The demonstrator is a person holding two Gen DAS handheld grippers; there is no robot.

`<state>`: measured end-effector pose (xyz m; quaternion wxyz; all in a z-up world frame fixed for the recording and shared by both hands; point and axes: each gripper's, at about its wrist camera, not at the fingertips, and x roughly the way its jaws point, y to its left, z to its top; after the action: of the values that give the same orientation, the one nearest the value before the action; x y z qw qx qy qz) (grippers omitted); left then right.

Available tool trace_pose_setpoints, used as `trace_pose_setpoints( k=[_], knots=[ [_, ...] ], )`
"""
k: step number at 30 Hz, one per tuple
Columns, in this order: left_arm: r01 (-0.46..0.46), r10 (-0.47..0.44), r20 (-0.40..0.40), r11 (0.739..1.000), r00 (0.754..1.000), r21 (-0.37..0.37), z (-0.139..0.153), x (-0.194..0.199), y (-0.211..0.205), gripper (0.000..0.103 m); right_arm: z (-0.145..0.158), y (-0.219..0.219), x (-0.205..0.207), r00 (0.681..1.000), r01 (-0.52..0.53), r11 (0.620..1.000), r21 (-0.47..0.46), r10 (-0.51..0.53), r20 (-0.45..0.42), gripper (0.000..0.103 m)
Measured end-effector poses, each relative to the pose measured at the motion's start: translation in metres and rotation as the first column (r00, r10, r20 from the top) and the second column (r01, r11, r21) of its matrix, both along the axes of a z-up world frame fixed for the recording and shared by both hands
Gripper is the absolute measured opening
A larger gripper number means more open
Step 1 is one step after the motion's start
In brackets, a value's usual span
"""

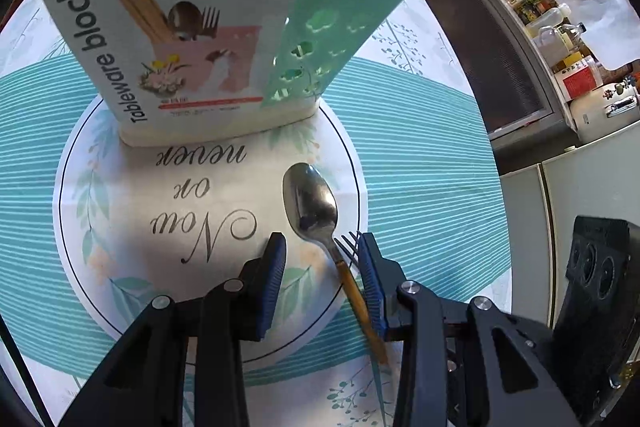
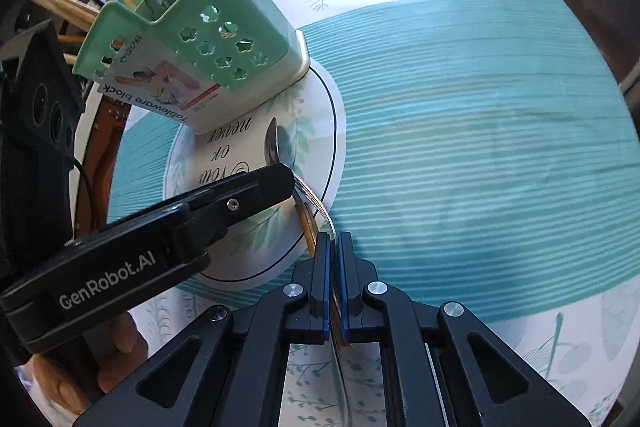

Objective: Organize utensils
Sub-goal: 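Lower both tools to the spoon and fork beside the holder, then grasp the steel spoon with the left tool while the right tool grasps the fork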

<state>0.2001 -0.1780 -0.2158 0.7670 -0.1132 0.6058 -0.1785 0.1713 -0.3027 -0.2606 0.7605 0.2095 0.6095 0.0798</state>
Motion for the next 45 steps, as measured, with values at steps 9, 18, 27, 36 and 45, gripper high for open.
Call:
trace_pose_setpoints(
  k=[9, 18, 27, 36, 45],
  knots=[
    [-0.007, 0.007, -0.013, 0.999, 1.0, 0.042, 0.002, 0.003, -0.006, 0.035, -0.004, -0.021, -0.019, 0.989, 0.146, 0.986, 0.075, -0.144, -0.027, 0.003],
    [-0.027, 0.037, -0.049, 0.983, 0.998, 0.179, -0.004, 0.01, -0.021, 0.035, -0.002, -0.041, -0.019, 0.983, 0.186, 0.98, 0.075, -0.184, -0.024, 0.003],
    [-0.014, 0.026, -0.087, 0.99, 0.996, 0.138, -0.006, 0.016, -0.012, 0.003, -0.005, -0.052, -0.017, 0.988, 0.156, 0.984, 0.086, -0.155, -0.025, 0.003],
    [0.058, -0.06, 0.014, 0.991, 0.998, 0.12, 0.006, -0.005, -0.002, 0.0, -0.004, -0.053, -0.02, 0.99, 0.14, 0.985, 0.105, -0.139, -0.016, 0.003],
    [0.122, -0.154, 0.125, 0.966, 0.98, 0.228, 0.019, -0.01, -0.026, 0.028, -0.002, -0.05, -0.028, 0.991, 0.134, 0.985, 0.107, -0.133, -0.014, 0.003]
  ],
)
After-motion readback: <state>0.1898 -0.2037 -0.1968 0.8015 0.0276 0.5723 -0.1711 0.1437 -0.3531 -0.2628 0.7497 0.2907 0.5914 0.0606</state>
